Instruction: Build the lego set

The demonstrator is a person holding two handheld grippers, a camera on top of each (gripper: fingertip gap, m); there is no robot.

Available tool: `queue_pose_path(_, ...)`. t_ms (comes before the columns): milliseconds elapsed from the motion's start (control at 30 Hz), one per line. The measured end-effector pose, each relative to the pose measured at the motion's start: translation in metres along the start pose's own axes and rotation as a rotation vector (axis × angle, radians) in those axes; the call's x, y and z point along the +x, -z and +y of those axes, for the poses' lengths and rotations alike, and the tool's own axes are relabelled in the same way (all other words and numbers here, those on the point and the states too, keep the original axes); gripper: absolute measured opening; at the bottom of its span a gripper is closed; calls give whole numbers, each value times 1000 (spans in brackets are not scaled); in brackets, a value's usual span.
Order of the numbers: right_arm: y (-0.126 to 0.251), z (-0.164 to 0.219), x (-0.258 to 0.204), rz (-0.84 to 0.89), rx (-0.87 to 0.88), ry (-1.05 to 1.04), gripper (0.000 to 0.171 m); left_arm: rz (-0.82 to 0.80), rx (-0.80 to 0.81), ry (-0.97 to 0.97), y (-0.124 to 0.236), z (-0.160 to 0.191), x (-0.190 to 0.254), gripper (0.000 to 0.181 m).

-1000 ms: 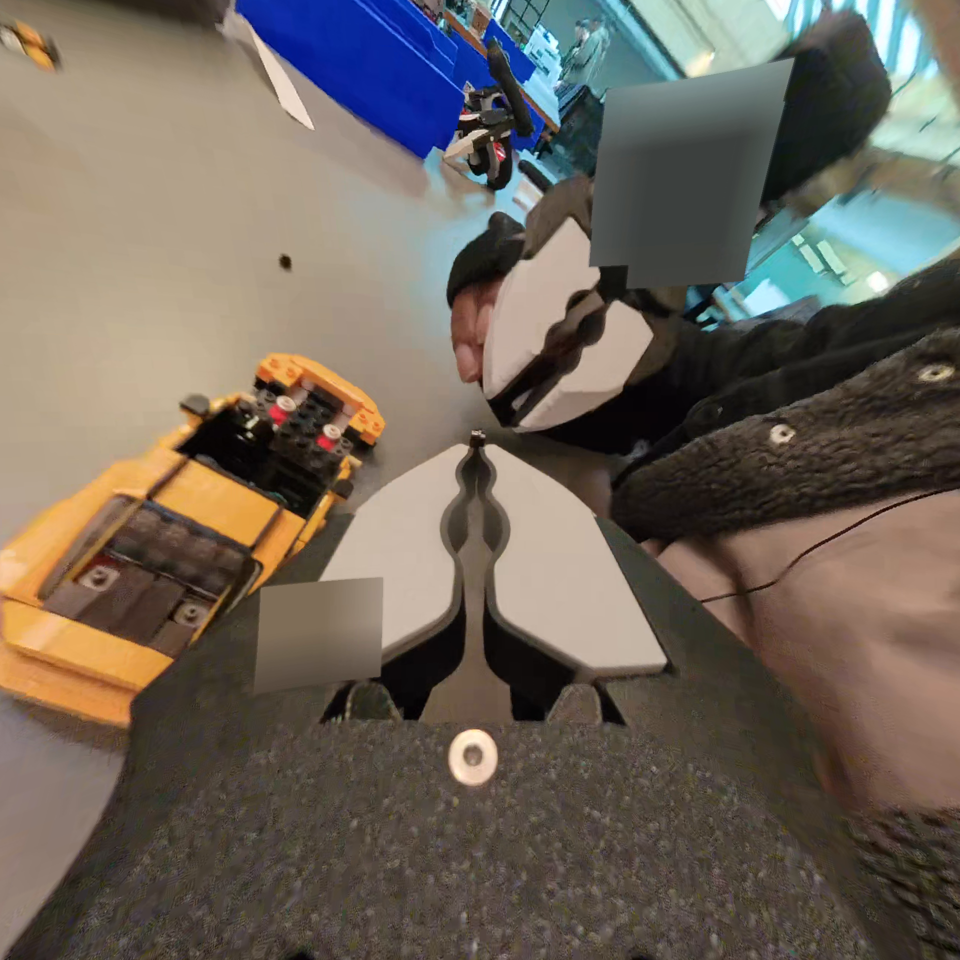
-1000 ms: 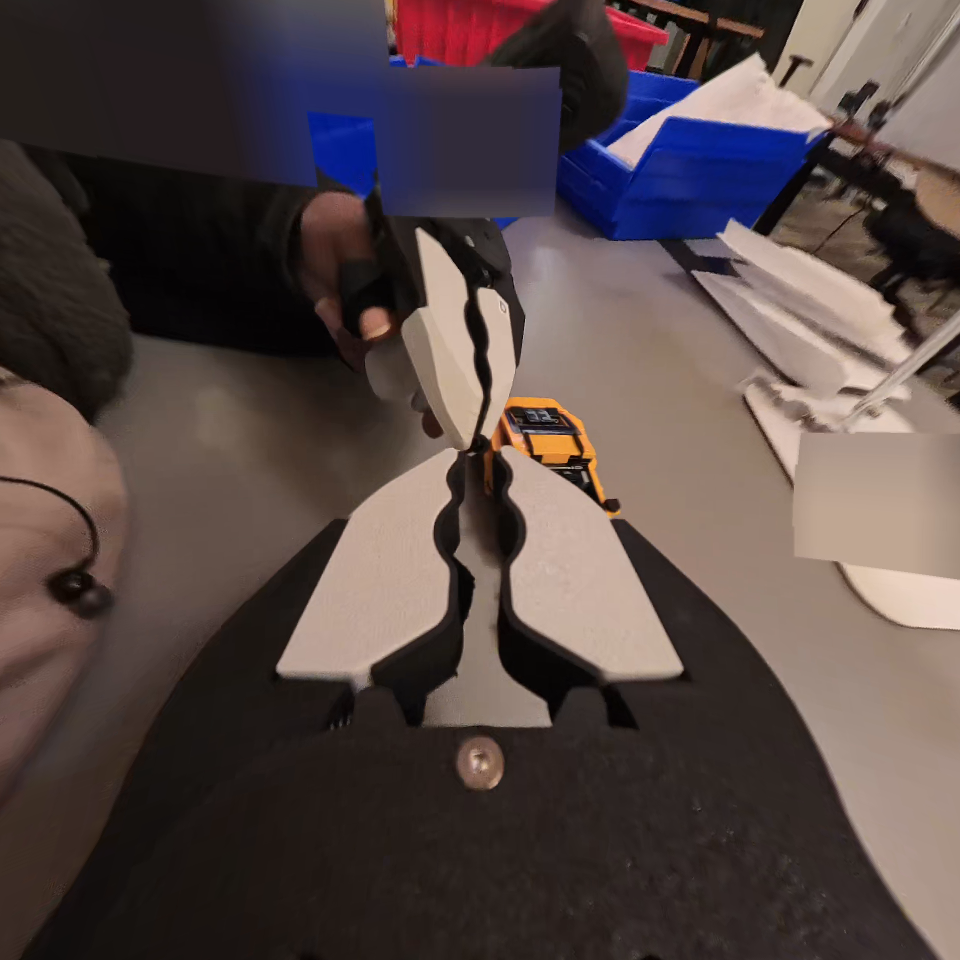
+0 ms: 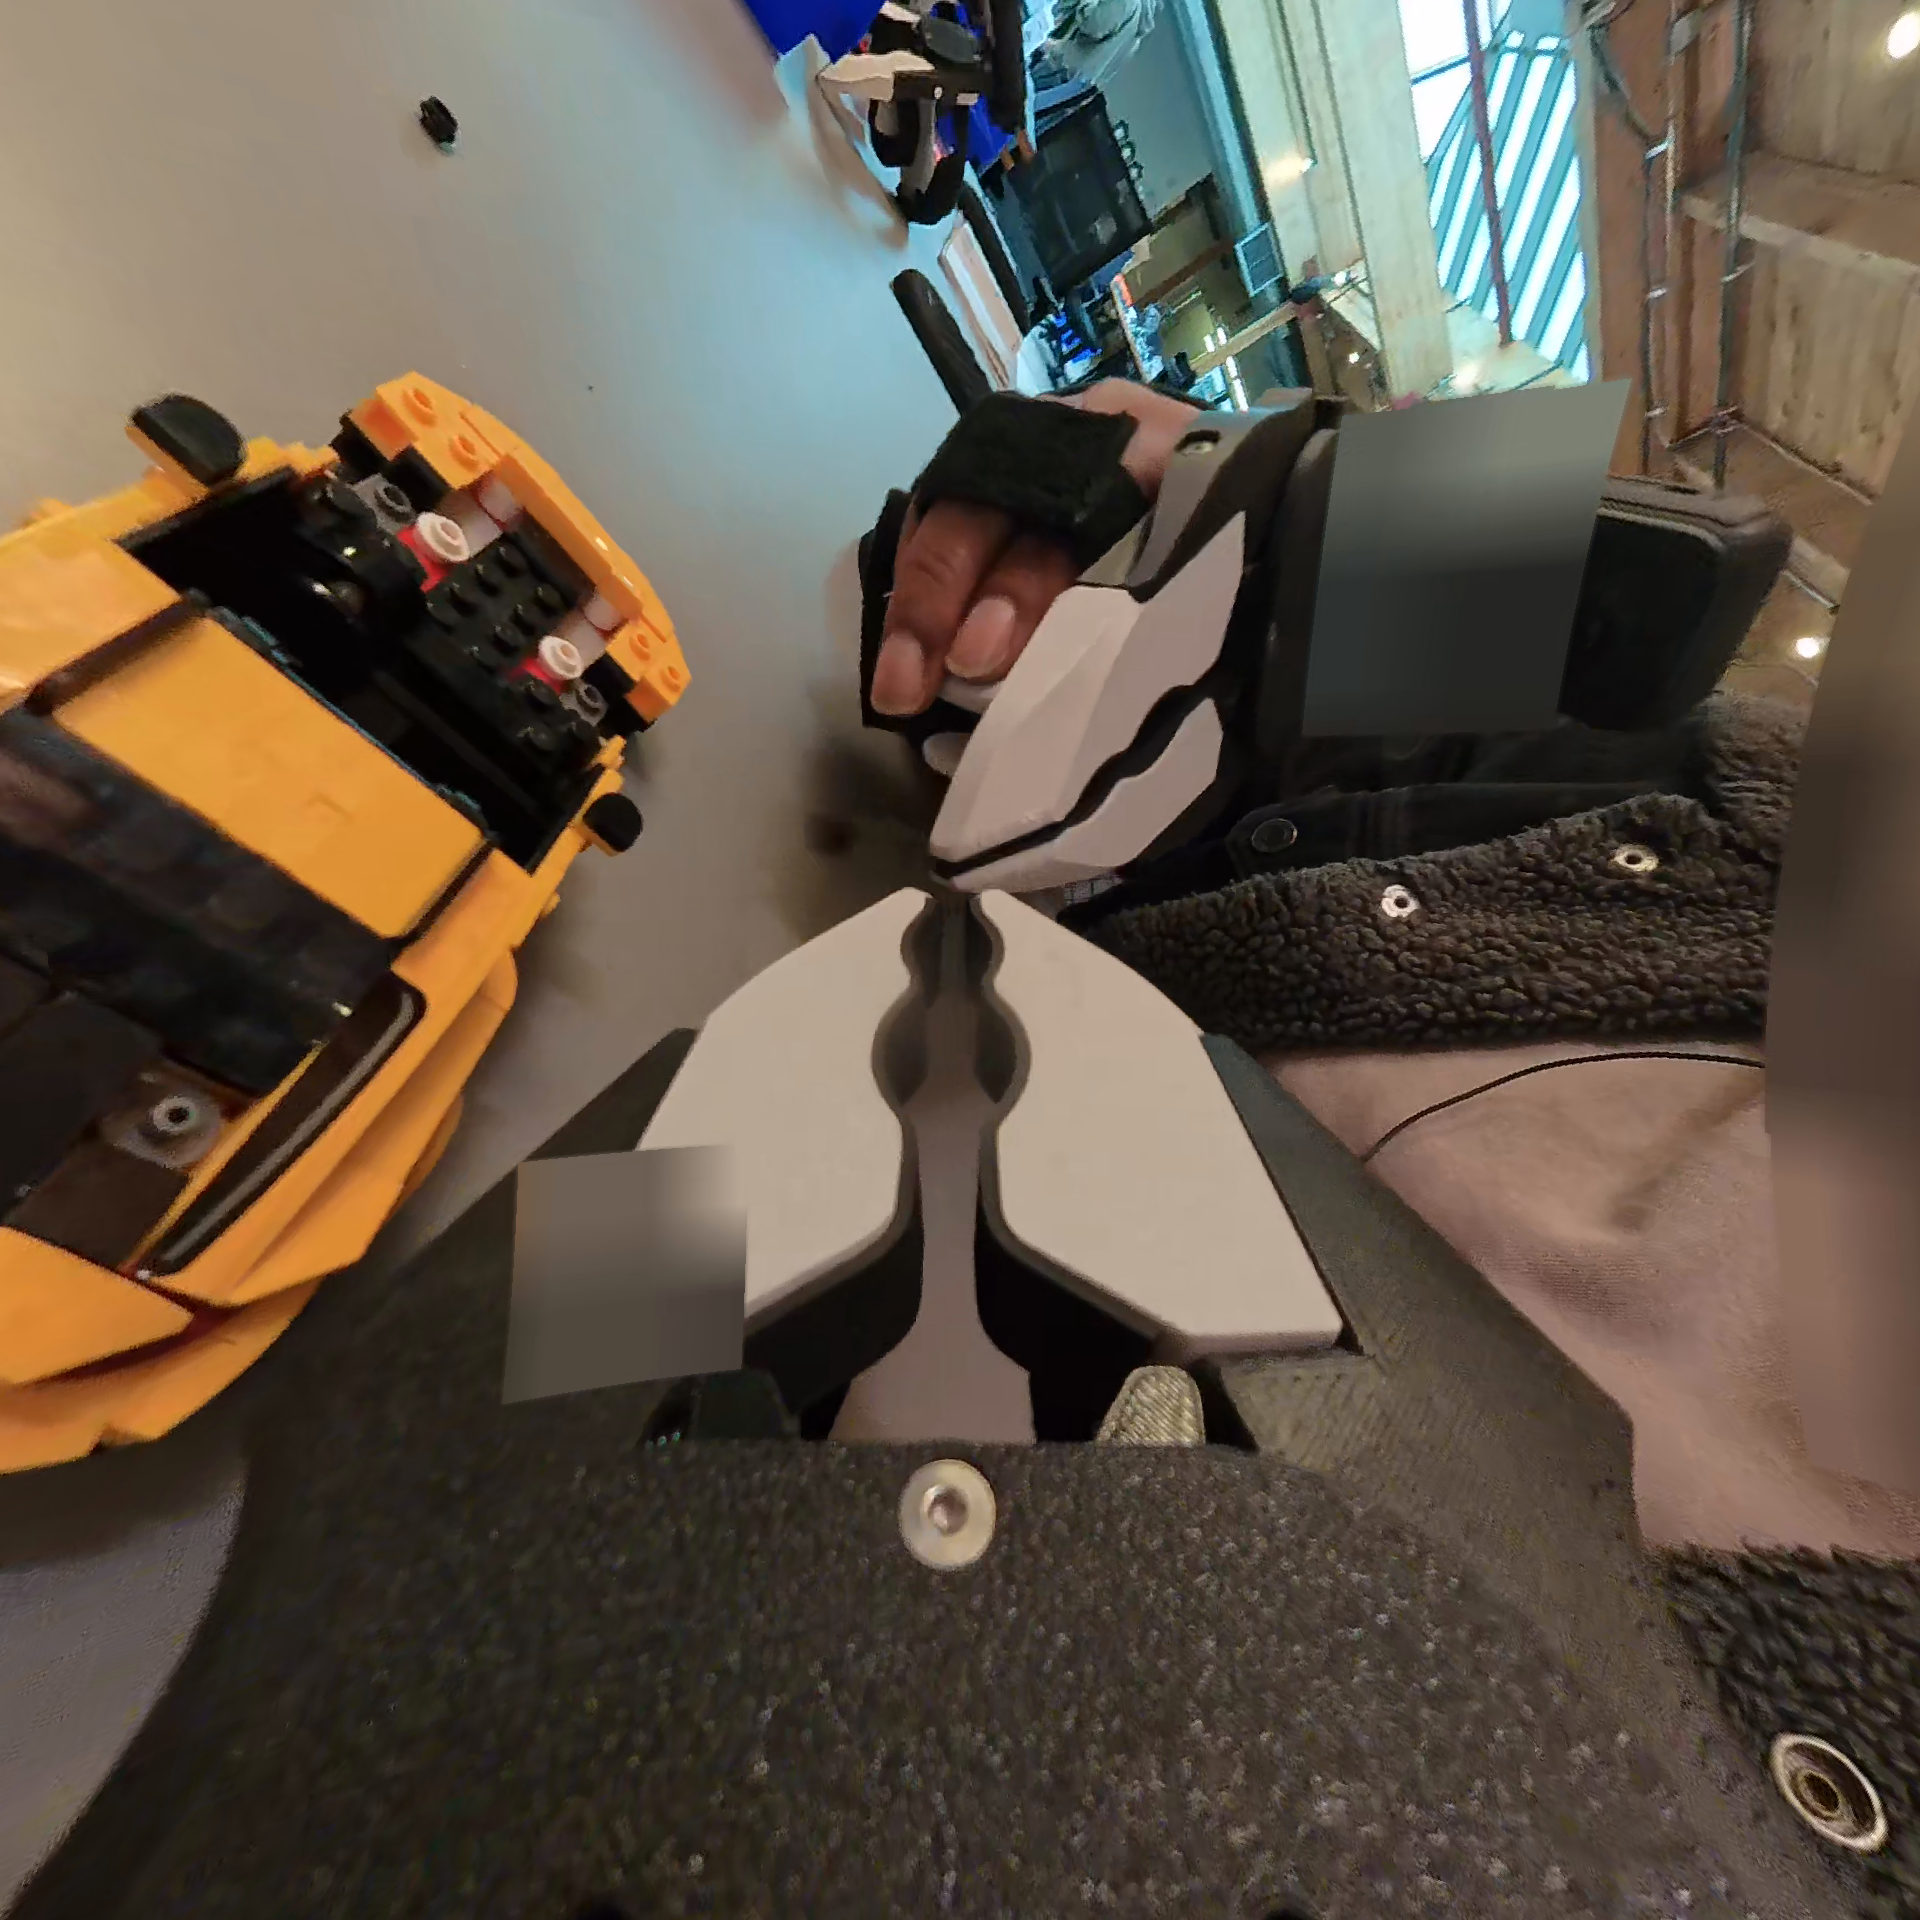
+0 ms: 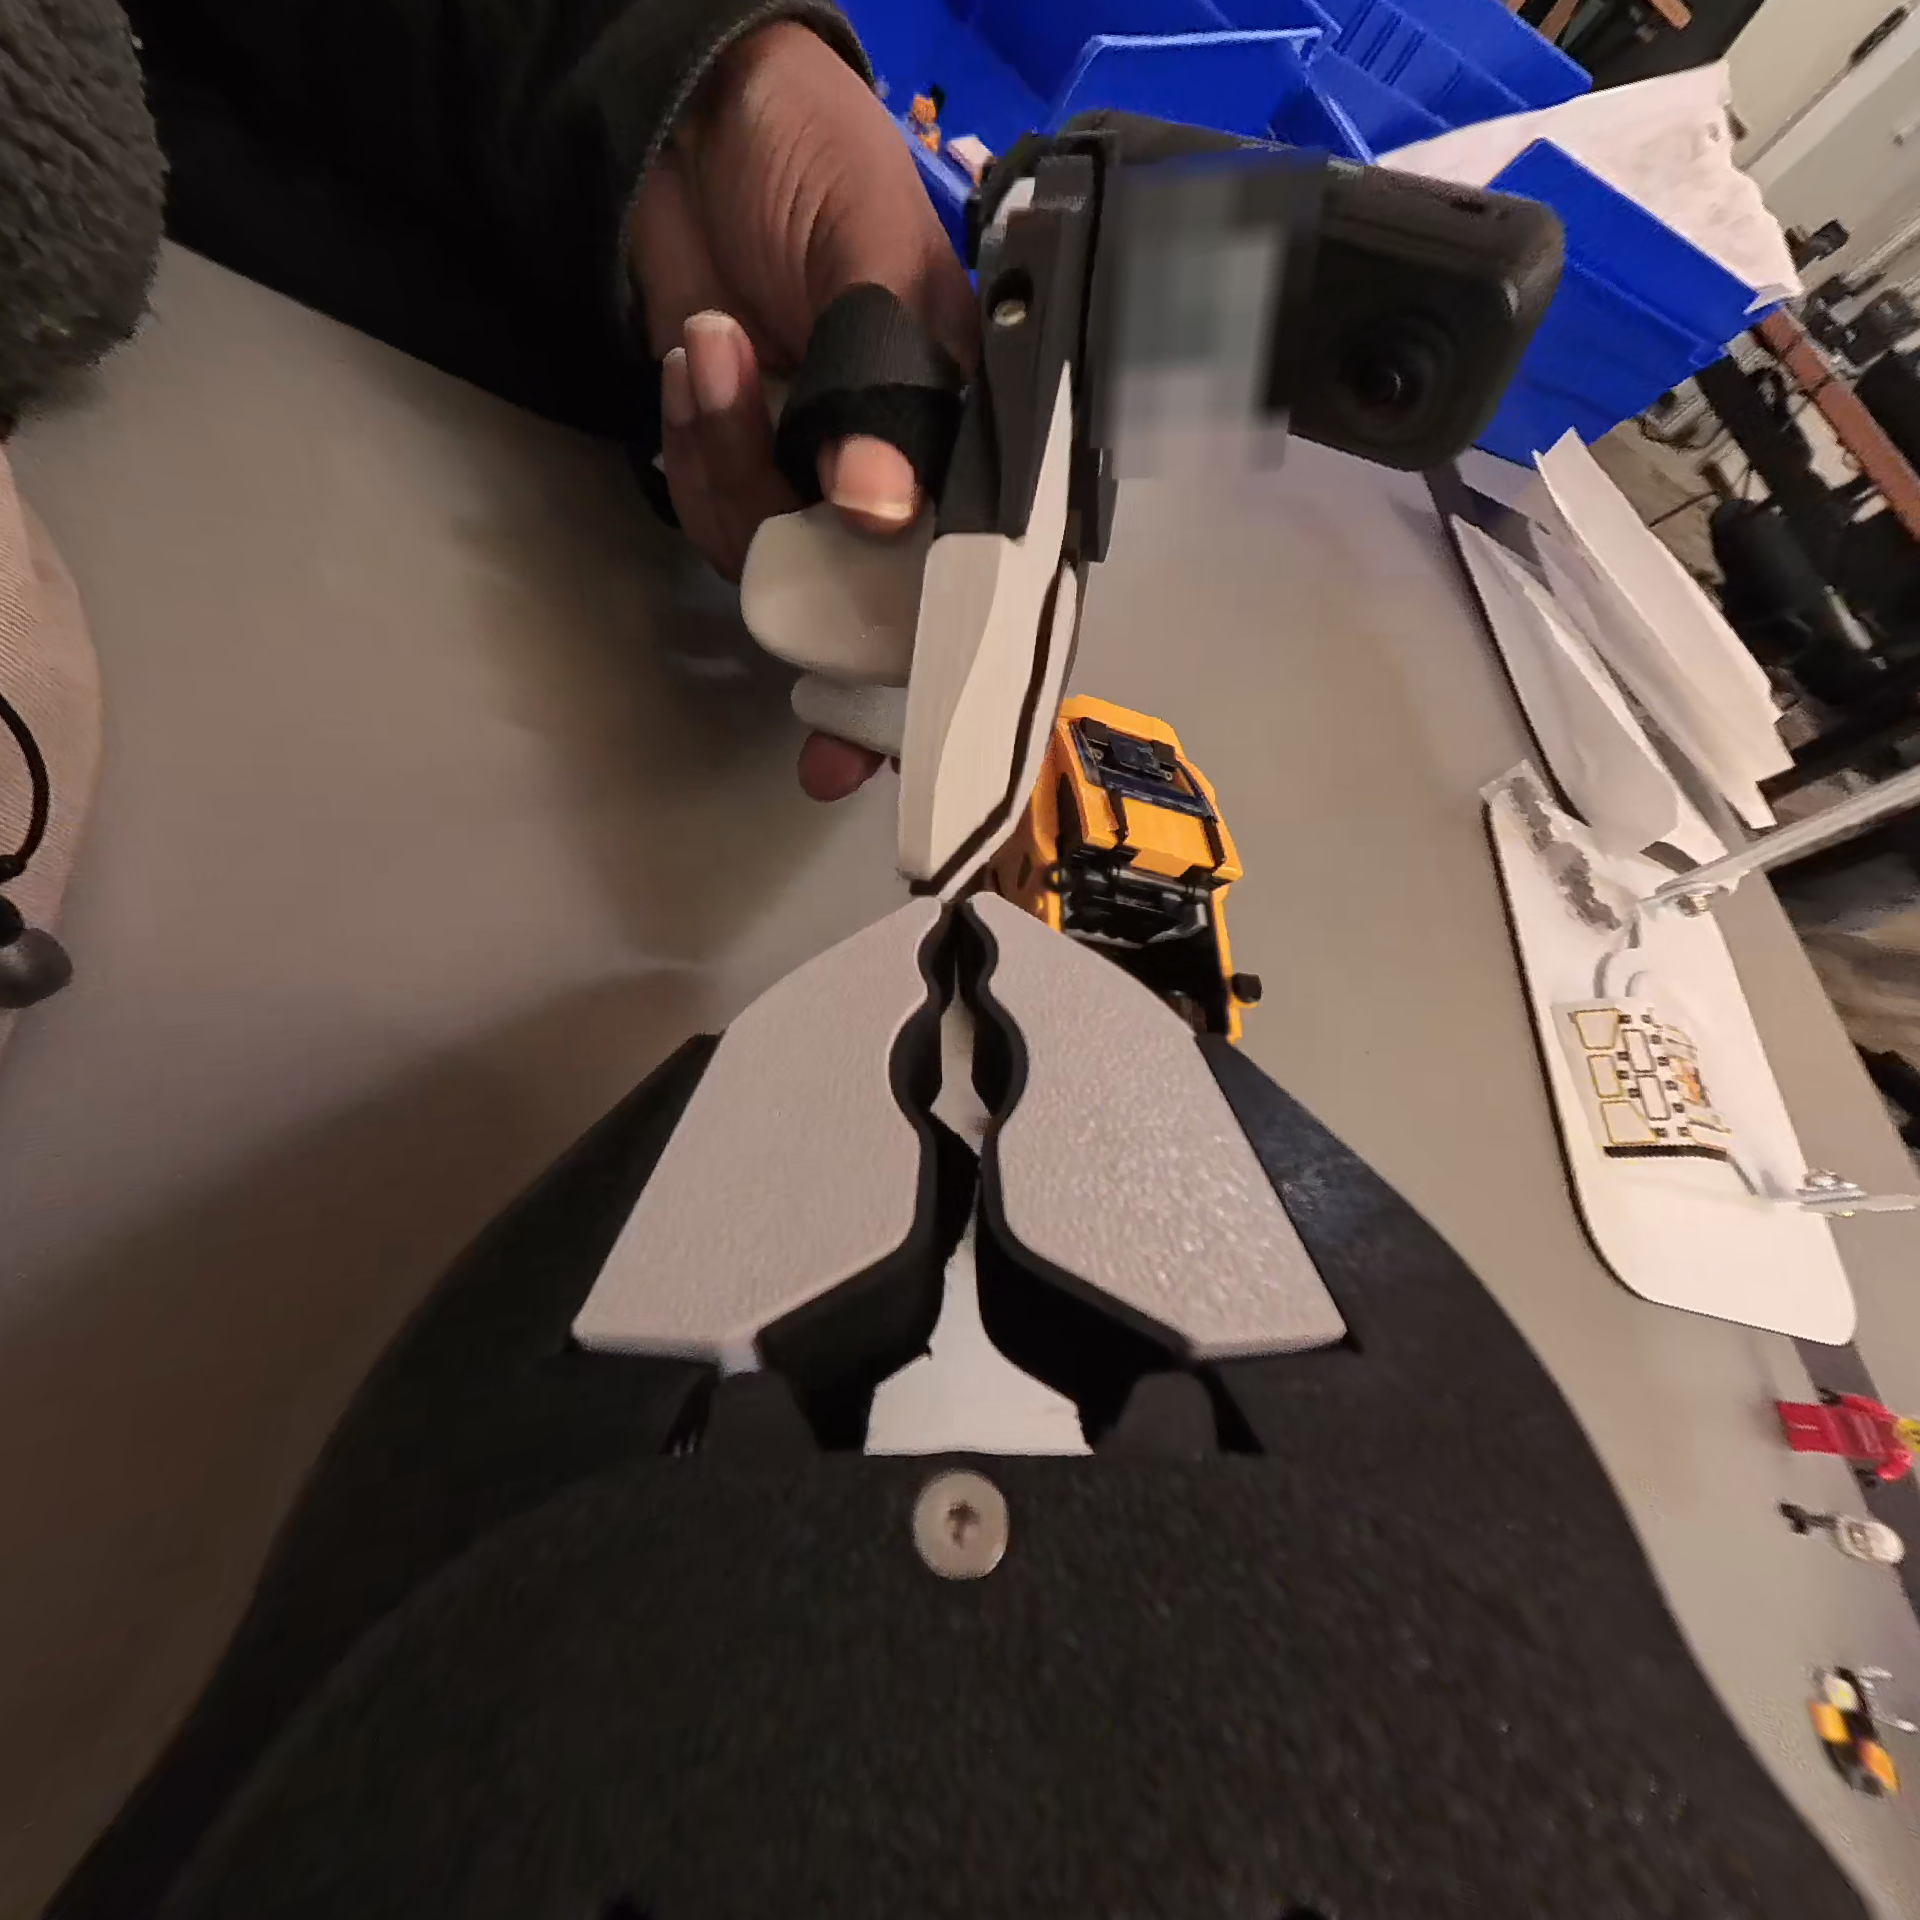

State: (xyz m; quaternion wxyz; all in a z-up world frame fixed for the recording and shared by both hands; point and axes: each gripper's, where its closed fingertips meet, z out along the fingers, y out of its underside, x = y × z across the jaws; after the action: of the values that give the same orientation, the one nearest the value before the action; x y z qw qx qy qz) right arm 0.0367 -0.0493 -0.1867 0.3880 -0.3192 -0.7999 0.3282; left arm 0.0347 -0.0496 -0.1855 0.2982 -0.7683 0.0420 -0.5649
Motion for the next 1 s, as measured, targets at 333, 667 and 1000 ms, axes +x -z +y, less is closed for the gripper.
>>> queue_pose_path(333, 0, 7, 11, 2, -15, -64, 0, -251, -80, -258, 29, -3, -17, 1)
queue_pose_path(667, -12, 18, 6, -42, -62, -118, 2, -751, -249, -568, 128, 2, -45, 12)
queue_pose_path(1000, -16, 19, 8, -55, -60, -150, 2, -1080, -456, -525, 217, 46, -47, 18)
